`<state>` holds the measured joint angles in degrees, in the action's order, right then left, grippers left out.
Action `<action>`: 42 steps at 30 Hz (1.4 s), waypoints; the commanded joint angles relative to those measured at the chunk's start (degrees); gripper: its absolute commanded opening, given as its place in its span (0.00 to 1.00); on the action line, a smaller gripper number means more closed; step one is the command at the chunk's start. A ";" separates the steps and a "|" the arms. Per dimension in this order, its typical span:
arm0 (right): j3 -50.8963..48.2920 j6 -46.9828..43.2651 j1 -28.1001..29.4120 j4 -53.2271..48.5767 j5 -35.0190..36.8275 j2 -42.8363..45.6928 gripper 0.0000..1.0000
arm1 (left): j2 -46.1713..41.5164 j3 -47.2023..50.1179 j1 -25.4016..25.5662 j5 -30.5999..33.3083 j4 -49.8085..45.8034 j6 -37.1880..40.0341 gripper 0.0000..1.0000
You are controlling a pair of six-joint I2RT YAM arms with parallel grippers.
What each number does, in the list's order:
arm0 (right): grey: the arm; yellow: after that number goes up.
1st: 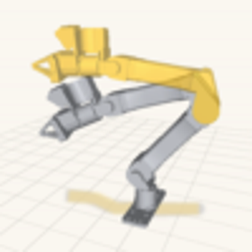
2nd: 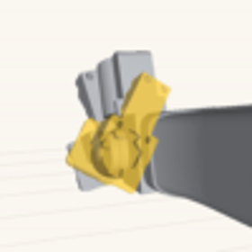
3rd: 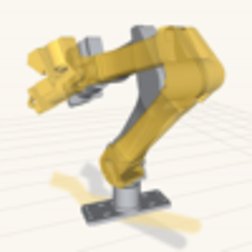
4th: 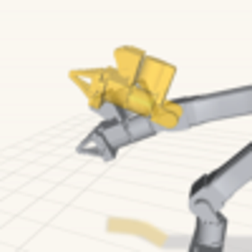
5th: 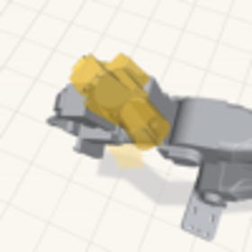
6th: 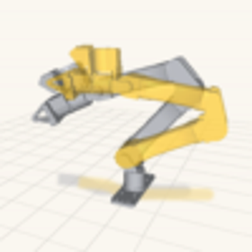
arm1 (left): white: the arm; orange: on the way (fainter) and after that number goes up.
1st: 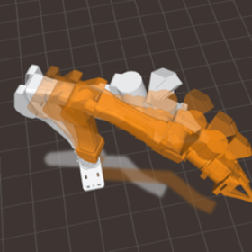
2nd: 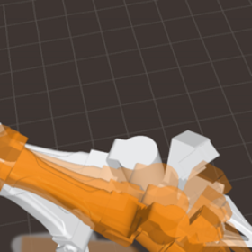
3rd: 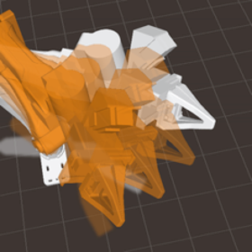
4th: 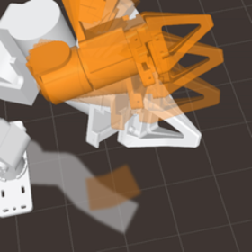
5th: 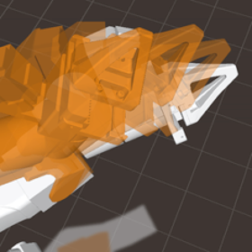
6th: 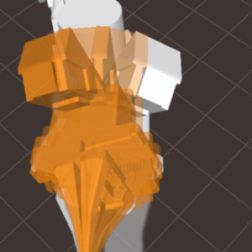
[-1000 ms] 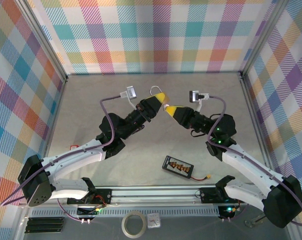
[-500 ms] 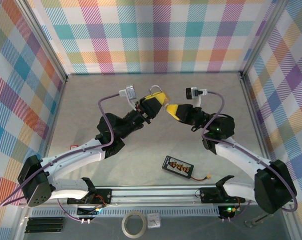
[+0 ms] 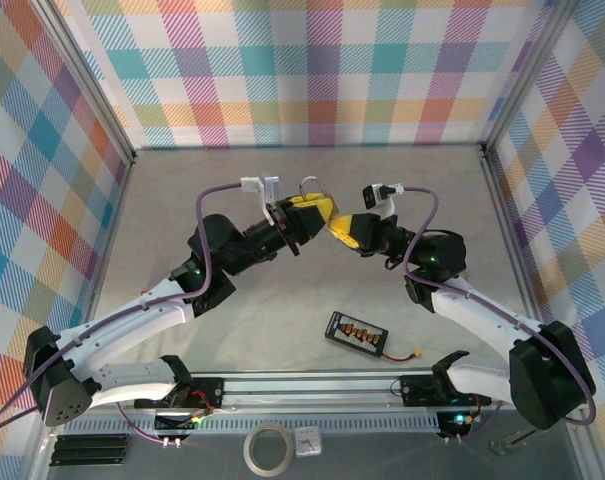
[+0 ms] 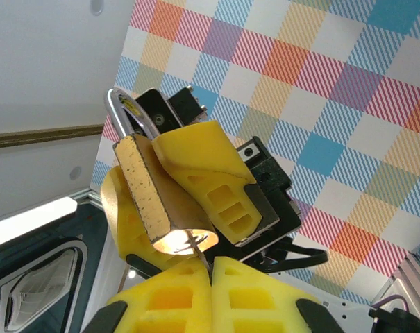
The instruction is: Unlock with the key
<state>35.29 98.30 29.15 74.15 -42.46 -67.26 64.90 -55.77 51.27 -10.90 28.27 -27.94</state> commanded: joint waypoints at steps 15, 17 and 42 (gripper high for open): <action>24.63 -60.17 -4.28 -90.37 7.70 14.21 0.66 | -1.09 -12.56 0.94 -9.09 -50.47 18.75 0.00; 27.02 -63.11 -4.27 -92.95 5.69 12.61 0.66 | -0.99 -13.31 1.00 -8.86 -51.39 19.64 0.00; 23.64 -65.94 5.00 -89.95 4.47 6.95 0.52 | 4.41 -14.98 3.08 -9.81 -50.03 19.89 0.00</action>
<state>59.66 31.99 33.76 -17.82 -38.61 -59.83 68.95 -68.12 52.95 -21.15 -23.94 -9.30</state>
